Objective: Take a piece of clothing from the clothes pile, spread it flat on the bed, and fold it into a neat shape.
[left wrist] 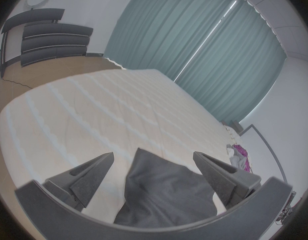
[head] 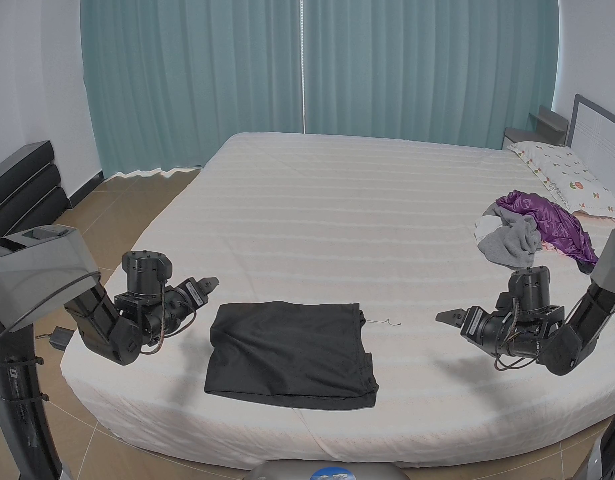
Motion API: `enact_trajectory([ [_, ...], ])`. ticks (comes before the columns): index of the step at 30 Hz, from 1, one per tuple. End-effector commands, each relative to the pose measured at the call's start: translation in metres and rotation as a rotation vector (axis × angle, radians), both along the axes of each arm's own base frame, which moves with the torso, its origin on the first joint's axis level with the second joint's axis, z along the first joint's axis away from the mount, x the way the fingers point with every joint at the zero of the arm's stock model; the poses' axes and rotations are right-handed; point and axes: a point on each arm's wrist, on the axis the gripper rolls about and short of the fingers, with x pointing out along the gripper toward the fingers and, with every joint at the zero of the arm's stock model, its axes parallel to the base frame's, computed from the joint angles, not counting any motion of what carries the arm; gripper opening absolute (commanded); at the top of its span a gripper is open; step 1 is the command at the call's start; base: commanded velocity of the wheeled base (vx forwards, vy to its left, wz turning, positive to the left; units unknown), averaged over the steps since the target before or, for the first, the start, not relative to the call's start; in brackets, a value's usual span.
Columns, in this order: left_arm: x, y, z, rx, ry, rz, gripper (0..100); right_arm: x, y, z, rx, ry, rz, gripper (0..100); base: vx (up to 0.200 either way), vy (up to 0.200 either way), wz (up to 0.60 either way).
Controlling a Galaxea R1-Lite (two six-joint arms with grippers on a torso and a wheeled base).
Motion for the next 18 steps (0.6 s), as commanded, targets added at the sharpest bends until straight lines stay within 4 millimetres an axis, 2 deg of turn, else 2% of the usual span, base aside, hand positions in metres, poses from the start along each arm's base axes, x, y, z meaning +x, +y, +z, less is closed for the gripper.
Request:
enact_trajectory([
  [1, -0.01, 0.011, 0.039, -0.01, -0.114, 0.062, 100, -0.017, -0.017, 0.034, 0.0, -0.109, -0.073, 100, 0.0, 0.0, 0.0],
  [3, -0.016, 0.017, 0.053, -0.014, -0.16, 0.088, 100, -0.028, -0.025, 0.047, -0.005, -0.173, -0.106, 100, 0.0, 0.0, 0.0],
  [4, -0.016, 0.017, 0.053, -0.014, -0.16, 0.088, 100, -0.028, -0.025, 0.047, -0.005, -0.173, -0.106, 100, 0.0, 0.0, 0.0],
  [5, -0.025, 0.022, 0.068, -0.018, -0.201, 0.098, 100, -0.04, -0.033, 0.061, -0.002, -0.25, -0.134, 100, 0.0, 0.0, 0.0],
  [6, -0.025, 0.022, 0.068, -0.018, -0.201, 0.098, 100, -0.04, -0.033, 0.061, -0.002, -0.25, -0.134, 100, 0.0, 0.0, 0.0],
  [7, -0.038, 0.026, 0.088, -0.028, -0.254, 0.108, 100, -0.056, -0.043, 0.078, -0.005, -0.348, -0.157, 100, 0.0, 0.0, 0.0],
  [8, -0.047, 0.028, 0.099, -0.033, -0.284, 0.112, 100, -0.067, -0.049, 0.085, -0.014, -0.392, -0.173, 100, 0.0, 0.0, 0.0],
  [9, -0.047, 0.028, 0.099, -0.033, -0.284, 0.112, 100, -0.067, -0.049, 0.085, -0.014, -0.392, -0.173, 100, 0.0, 0.0, 0.0],
  [10, -0.065, 0.034, 0.12, -0.041, -0.342, 0.123, 100, -0.086, -0.061, 0.097, -0.054, -0.459, -0.199, 100, 0.0, 0.0, 0.0],
  [12, -0.087, 0.042, 0.141, -0.049, -0.407, 0.138, 100, -0.106, -0.074, 0.105, -0.108, -0.515, -0.239, 100, 0.0, 0.0, 0.0],
  [16, -0.137, 0.054, 0.167, -0.048, -0.51, 0.162, 100, -0.143, -0.092, 0.114, -0.179, -0.604, -0.284, 100, 0.0, 0.0, 0.0],
  [17, -0.143, 0.055, 0.169, -0.043, -0.52, 0.162, 100, -0.147, -0.093, 0.114, -0.185, -0.612, -0.286, 100, 0.0, 0.0, 0.0],
  [18, -0.161, 0.058, 0.173, -0.01, -0.552, 0.165, 100, -0.16, -0.096, 0.114, -0.208, -0.641, -0.282, 100, 0.0, 0.0, 0.0],
])
